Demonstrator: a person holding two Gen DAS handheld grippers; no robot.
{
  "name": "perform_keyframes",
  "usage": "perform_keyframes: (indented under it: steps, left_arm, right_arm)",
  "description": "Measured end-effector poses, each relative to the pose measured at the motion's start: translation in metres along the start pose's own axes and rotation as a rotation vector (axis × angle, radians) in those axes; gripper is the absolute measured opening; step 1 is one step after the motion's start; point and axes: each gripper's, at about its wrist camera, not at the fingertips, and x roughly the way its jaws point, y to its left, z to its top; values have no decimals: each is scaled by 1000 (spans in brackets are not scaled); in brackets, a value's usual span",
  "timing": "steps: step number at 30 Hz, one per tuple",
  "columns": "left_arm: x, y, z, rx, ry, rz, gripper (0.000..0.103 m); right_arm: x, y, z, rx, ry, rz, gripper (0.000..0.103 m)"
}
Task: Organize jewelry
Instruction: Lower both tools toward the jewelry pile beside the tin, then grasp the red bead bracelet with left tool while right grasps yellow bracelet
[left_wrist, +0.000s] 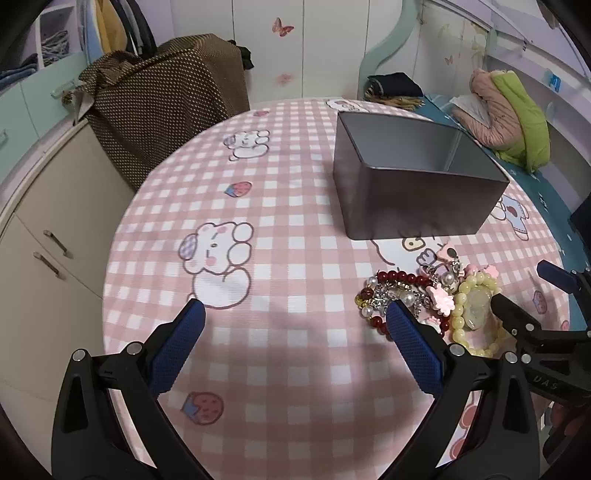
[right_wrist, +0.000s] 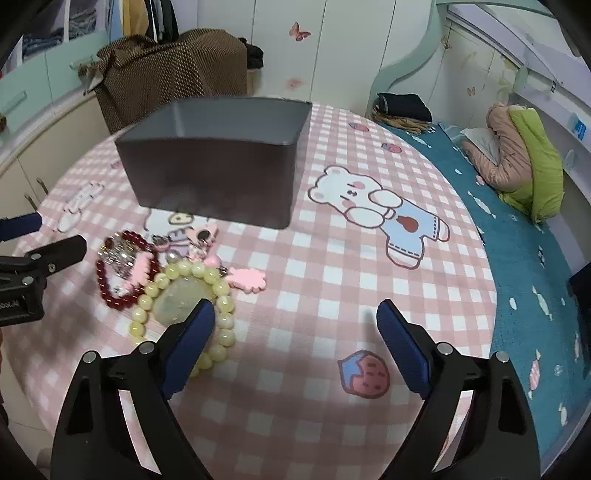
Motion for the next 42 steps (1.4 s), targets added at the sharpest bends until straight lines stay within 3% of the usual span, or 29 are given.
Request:
perform_keyframes:
  steps: [2, 5, 7, 8, 10, 13, 18, 25, 33, 38, 42]
  left_arm:
    - [5, 1, 1, -7, 5, -25, 98]
    - [13, 0, 2, -11, 16, -31, 97]
    - [18, -1, 3, -12, 16, -46, 83]
    - [21, -2, 4, -14, 25, -56, 70]
    - [24, -4, 5, -7, 22, -64, 67]
    - [25, -8, 5, 20, 9, -86, 50]
    - [24, -1, 6, -6, 1, -174, 11]
    - [15, 17, 6, -101, -36, -363, 8]
    - [-13, 21, 13, -146, -114, -516, 5]
    - [-28, 19, 18, -135, -162, -553, 4]
    - [-20, 11, 20, -73, -133, -440, 5]
  right_arm:
    - [1, 0, -1, 2, -7, 16, 79]
    - [1, 4, 0, -16, -18, 52, 62]
    - [0, 7, 0, -29, -24, 86, 44]
    - [0, 8, 0, -31, -24, 104, 39]
    - [0, 10, 1, -36, -28, 111, 24]
    - [1, 7, 4, -31, -28, 112, 10]
    - [0, -1, 5, 19, -25, 135, 8]
    - [-12, -8, 10, 43, -67, 144, 8]
    - [-33, -16, 24, 55, -147, 142, 8]
    - [-45, -18, 31, 53, -193, 129, 8]
    - [-47, -19, 33, 56, -205, 121, 8]
